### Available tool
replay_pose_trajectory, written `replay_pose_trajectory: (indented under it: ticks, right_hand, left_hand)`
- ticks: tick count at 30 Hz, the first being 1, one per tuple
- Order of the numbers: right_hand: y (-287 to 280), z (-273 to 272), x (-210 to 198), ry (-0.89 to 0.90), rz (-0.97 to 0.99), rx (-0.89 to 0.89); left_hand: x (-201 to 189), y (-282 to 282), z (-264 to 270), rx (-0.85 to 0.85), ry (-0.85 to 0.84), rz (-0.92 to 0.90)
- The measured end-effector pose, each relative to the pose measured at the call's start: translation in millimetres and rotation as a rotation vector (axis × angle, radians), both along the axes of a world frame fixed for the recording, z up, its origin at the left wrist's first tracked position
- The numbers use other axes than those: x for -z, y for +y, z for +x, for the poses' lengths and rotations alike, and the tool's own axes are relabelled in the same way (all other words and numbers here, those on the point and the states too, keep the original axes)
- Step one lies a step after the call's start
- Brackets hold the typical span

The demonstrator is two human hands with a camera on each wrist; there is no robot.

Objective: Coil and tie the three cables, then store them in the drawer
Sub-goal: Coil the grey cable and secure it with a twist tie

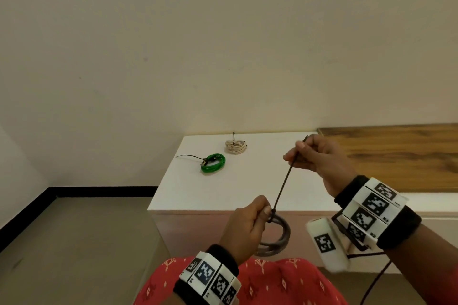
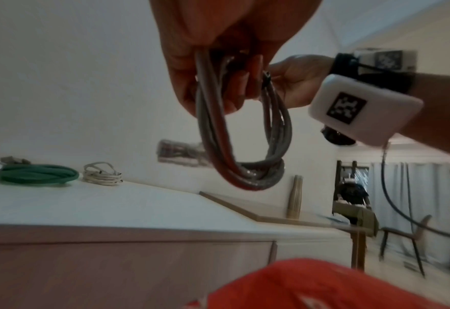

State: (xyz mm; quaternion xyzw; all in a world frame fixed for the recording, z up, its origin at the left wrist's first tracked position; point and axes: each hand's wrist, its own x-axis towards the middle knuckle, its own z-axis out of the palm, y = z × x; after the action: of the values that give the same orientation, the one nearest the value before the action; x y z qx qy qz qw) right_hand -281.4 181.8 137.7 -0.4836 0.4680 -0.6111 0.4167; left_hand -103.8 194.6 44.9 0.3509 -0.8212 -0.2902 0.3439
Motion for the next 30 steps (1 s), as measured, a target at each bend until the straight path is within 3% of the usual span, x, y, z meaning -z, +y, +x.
replay_pose_trajectory:
  ticks: [3, 7, 9, 16, 24, 30]
  right_hand:
    - [3.3, 11.0, -1.0, -0.028, -0.014, -0.083]
    - [6.3, 24.5, 17.0, -0.010, 0.280, -0.267]
    - [8.6, 30.0, 24.0, -0.023, 0.329, -0.305]
    - [7.3, 35.6, 30.0, -0.007, 0.269, -0.160]
    - [2.4, 30.5, 42.2, 0.028, 0.339, -0.060]
    - [8.0, 39.4, 31.4, 0.279, 0.115, -0.042]
  left_hand:
    - [-4.0, -6.0, 0.0, -0.045, 0.056, 0.020]
    - [-12.6, -8.5, -2.0, -0.072, 0.125, 0.050]
    - [-15.4, -8.3, -2.3, -0.056, 0.170, 0.071]
    - [-19.3, -1.2, -5.8, -0.043, 0.107, 0.171]
    - [-14.0, 8.1, -4.3, 0.038, 0.092, 0.235]
    - [-13.4, 0.5, -5.0, -0.098, 0.104, 0.242]
